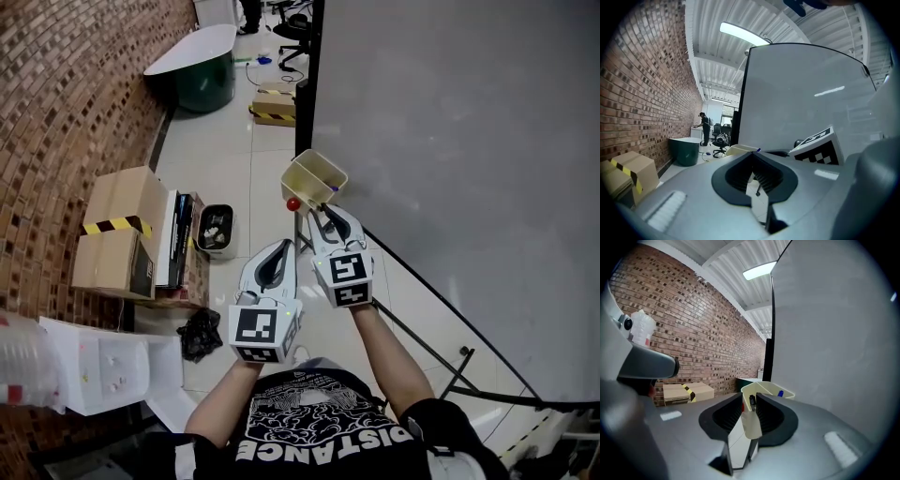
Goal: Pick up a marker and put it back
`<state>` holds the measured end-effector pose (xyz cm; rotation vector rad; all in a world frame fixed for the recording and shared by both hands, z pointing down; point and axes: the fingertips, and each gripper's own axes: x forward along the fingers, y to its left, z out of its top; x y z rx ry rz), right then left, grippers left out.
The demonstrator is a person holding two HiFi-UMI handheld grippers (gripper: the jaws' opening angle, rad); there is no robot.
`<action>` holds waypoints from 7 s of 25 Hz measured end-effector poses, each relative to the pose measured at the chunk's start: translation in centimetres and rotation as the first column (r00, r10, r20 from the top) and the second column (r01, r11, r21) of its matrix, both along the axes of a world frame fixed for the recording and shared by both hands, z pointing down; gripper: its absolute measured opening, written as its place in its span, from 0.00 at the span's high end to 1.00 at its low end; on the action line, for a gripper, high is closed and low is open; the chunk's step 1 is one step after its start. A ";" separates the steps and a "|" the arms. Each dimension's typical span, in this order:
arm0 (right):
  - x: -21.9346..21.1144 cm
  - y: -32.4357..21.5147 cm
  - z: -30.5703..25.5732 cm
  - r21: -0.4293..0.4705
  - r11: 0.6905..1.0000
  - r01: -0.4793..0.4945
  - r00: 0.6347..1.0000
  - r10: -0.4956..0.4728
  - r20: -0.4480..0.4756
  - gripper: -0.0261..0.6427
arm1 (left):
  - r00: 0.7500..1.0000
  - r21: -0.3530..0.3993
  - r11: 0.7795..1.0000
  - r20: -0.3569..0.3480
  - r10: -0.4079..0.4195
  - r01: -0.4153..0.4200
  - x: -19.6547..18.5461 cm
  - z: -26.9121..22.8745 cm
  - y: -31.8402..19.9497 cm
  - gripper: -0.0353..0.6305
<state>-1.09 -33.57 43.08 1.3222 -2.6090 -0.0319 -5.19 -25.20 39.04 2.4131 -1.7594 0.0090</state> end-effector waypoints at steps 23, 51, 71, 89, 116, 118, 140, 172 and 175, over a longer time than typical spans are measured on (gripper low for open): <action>0.2 -0.7 0.4 0.013 0.999 -0.048 0.998 0.048 -0.044 0.91 | 1.000 -0.002 1.000 0.002 -0.006 0.006 -0.9 0.3 0.3 0.94; 1.8 11.0 -10.4 0.206 0.974 -0.089 0.993 0.072 0.089 0.91 | 0.999 0.062 0.998 -0.026 0.032 -0.031 -0.5 -3.3 4.2 0.94; 2.9 13.5 -10.1 0.201 0.973 -0.110 0.990 0.091 0.103 0.91 | 0.999 0.075 0.996 0.021 0.044 -0.045 0.2 -3.2 5.1 0.94; 3.0 10.8 -9.2 0.188 0.977 -0.103 0.993 0.091 0.071 0.91 | 0.999 0.062 0.997 -0.013 0.040 -0.039 0.3 -3.3 4.0 0.94; 1.4 0.5 -2.1 0.051 0.997 -0.054 0.996 0.057 -0.064 0.91 | 1.000 0.045 0.998 0.003 -0.031 0.031 -1.2 -1.5 0.0 0.94; 1.2 0.2 -1.7 0.043 0.998 -0.049 0.996 0.053 -0.072 0.91 | 0.999 0.040 0.999 0.000 -0.037 0.037 -1.3 -1.6 -0.3 0.94; 0.3 -1.5 1.4 -0.004 0.999 -0.039 0.992 0.038 -0.119 0.91 | 0.998 0.020 0.998 -0.007 -0.059 0.059 -2.0 -0.7 -1.5 0.94; 2.2 6.5 -7.0 0.135 0.987 -0.087 0.996 0.086 0.015 0.91 | 1.000 0.062 0.998 0.007 0.010 -0.010 -0.2 -2.4 2.3 0.94; 2.5 8.7 -8.2 0.158 0.983 -0.096 0.995 0.089 0.046 0.91 | 1.000 0.071 0.997 0.009 0.014 -0.015 0.0 -2.9 3.5 0.94</action>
